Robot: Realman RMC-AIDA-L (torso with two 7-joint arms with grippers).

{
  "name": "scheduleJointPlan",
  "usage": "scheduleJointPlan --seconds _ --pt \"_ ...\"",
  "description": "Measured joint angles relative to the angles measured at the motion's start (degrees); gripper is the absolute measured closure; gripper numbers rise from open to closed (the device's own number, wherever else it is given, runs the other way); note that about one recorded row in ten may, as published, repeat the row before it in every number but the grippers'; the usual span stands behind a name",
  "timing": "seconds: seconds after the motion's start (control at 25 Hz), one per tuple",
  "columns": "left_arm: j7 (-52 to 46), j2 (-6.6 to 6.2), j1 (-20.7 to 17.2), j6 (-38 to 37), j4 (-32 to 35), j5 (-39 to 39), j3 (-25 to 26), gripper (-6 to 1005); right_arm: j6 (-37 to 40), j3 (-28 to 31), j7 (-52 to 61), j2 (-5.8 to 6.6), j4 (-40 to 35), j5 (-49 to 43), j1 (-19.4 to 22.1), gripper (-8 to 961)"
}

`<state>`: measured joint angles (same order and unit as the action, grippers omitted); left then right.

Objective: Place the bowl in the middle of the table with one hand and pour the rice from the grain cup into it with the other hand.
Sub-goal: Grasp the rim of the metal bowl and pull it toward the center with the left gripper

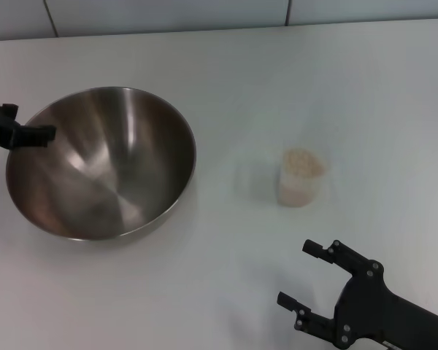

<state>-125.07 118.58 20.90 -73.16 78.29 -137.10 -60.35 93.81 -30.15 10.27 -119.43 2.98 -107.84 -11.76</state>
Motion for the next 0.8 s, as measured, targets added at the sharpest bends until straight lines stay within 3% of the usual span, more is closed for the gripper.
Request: scheduleJointPlan --seconds 0.24,0.64,0.8 --pt "-0.22 0.01 2.49 0.30 -3.50 -3.30 -0.51 216 -0.04 -0.03 -0.02 0.06 -0.15 0.00 -0.03 174" --pt "0.22 -0.12 3.52 0.06 -5.37 -4.20 -1.69 218 -0.04 -0.18 -0.06 0.08 -0.35 0.00 -0.28 176" --pt "0.27 -0.13 4.58 -0.18 -6.68 -6.19 -2.10 407 -0.04 -0.20 -0.08 0.08 -0.42 0.00 -0.28 176"
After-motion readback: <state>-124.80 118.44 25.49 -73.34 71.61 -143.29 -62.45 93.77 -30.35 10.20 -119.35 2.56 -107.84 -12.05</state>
